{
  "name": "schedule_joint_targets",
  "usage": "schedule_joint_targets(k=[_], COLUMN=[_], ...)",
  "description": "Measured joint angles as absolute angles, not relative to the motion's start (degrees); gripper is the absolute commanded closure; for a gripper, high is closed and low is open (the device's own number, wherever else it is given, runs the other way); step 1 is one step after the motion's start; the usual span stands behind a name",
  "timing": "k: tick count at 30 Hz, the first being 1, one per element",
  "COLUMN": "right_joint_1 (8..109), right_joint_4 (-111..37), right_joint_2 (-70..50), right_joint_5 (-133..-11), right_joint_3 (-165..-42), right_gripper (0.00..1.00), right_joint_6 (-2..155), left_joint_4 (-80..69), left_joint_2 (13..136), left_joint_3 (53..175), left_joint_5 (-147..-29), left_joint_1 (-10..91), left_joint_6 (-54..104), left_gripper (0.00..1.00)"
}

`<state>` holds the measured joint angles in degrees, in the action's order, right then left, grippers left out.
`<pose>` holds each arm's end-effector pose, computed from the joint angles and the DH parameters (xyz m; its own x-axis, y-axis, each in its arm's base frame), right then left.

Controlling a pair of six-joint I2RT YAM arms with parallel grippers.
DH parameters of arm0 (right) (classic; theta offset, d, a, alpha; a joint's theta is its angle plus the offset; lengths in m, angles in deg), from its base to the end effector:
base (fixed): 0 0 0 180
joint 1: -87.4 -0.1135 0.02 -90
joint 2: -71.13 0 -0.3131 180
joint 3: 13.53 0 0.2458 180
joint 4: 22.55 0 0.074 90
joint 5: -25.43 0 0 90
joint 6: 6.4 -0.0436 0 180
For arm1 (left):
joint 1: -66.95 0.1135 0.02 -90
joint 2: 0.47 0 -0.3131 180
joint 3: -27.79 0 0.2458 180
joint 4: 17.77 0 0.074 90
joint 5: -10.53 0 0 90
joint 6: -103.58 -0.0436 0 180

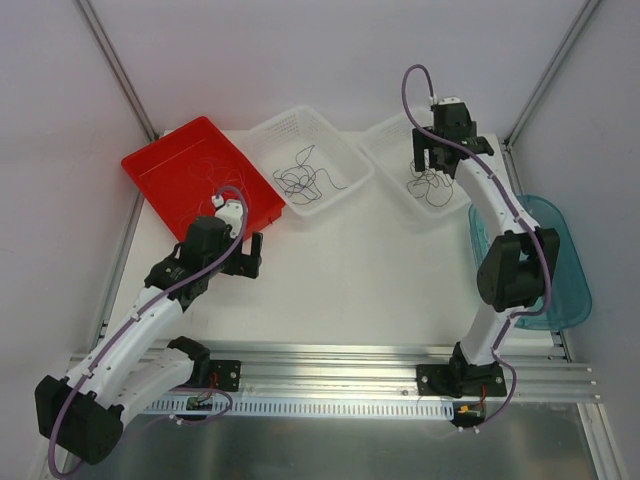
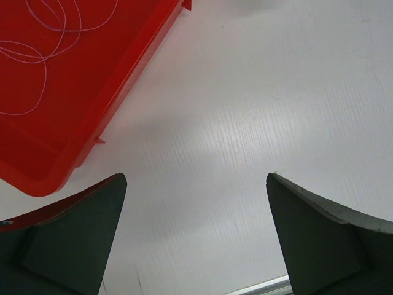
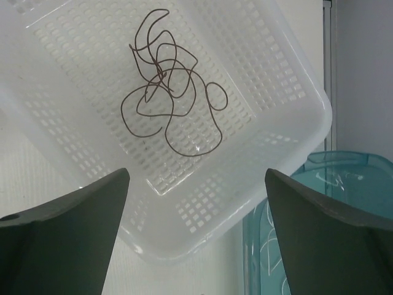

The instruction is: Untangle the cables

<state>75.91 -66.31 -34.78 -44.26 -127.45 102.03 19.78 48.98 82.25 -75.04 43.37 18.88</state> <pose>0.4366 0.0733 0.3817 -0.5714 -0.4187 -0.7058 -0.0963 0.8883 -0.4490 0.1483 -0.0611 0.3097 -0.5222 0.1274 -0.8432 0.2922 0.9557 -0.0365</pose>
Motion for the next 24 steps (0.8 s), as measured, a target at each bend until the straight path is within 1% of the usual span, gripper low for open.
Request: schedule_joint_targets(k=[5, 15, 19, 24], right_joint_1=[75.9, 75.9, 75.9, 75.9], right_joint_4=[-69.5, -81.6, -87.2, -91.9], right_joint_2=[-24.6, 1.4, 13.2, 29.6], right_joint_5=[-44.3, -46.0, -46.6, -46.4], right_joint_3=[-121.4, -113.4, -108.7, -104.5], right_gripper=[0.03, 0.03, 0.03, 0.03], right_joint_6=[98.1, 91.7, 90.5, 89.8], left_joint_4=[19.8, 21.2, 25.0, 31.2], left_joint_2=[47.6, 42.8, 37.8, 28.4], left_joint_3=[82.3, 82.6, 84.2, 88.5], left_joint_5=[-75.2, -74.8, -74.3, -72.8], left_joint_1=[43.4, 43.4, 43.4, 43.4], left_joint_6=[18.9, 19.3, 21.2, 25.3], left_gripper=[0.01, 0.01, 0.01, 0.01])
